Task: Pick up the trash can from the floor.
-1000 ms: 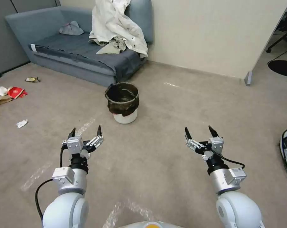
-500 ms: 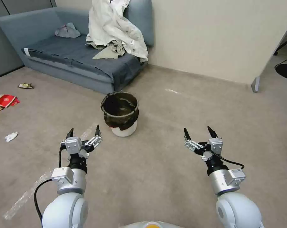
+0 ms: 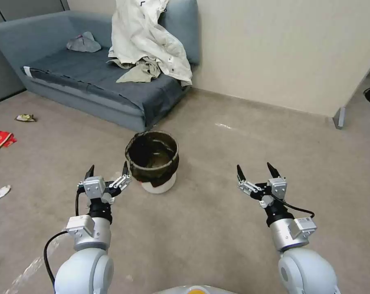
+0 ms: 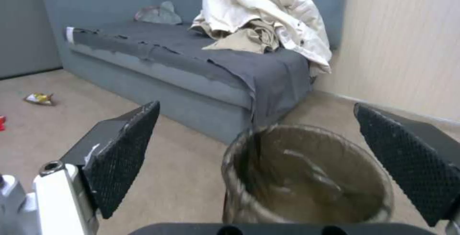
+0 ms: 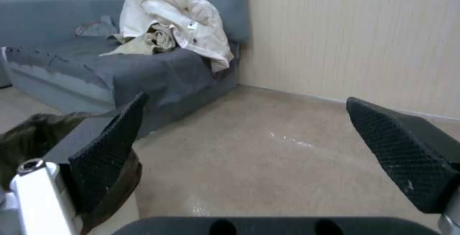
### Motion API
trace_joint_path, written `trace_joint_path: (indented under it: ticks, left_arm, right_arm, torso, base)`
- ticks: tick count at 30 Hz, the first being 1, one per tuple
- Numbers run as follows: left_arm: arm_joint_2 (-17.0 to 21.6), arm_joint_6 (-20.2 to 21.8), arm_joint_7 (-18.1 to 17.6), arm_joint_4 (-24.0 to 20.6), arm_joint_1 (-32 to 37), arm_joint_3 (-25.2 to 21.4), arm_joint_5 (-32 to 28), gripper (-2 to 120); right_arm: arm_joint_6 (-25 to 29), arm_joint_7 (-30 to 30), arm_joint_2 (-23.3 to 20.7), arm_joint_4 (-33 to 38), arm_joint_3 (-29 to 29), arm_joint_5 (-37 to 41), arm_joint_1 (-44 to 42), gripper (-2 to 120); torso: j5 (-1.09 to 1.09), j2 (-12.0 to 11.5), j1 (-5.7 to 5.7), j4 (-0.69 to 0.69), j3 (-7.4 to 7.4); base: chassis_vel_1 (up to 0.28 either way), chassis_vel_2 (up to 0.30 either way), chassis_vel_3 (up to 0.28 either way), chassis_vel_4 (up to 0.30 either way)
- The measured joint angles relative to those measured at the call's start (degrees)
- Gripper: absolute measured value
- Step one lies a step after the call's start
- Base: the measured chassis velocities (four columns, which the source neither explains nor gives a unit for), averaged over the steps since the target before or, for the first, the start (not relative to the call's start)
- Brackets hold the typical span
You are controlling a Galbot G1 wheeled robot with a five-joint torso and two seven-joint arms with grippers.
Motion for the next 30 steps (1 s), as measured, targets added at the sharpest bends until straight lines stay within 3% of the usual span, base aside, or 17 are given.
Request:
trace_joint_path:
  ticks: [14,23,27,30]
  left_arm:
    - [0.7,1.3,-1.8,1.6,-2.4,-0.4,-0.4,100]
    - [4.1,11.7,-8.2,4.8,-9.0,0.0,-8.4,100]
    - [8.3,22.1,-14.3,9.4,-13.8,0.5,-19.5,99]
    - [9.3,25.8,-15.4,11.6,-16.3,1.1,-23.5,99]
  right_arm:
    - [2.7,-1.8,0.0,-1.2,-0.2,0.9,0.9,100]
    - [3.0,-2.4,-0.2,-1.5,-0.4,0.7,1.5,100]
    - [2.7,-2.5,-0.7,-2.1,-1.1,0.8,2.4,100]
    - [2.7,-2.5,-0.7,-2.1,-1.1,0.8,2.4,100]
  torso:
    - [0.0,0.0,0.01,0.01,0.01]
    - [-0.01,0.0,0.0,0.0,0.0]
    - [0.0,0.0,0.0,0.02,0.0]
    - [-0.01,0.0,0.0,0.01,0.0]
  base:
    - [-0.137,0.137,0.13,-0.137]
    - [-0.001,0.002,0.006,-0.003]
    - [0.0,0.0,0.0,0.0]
    - [0.0,0.0,0.0,0.0]
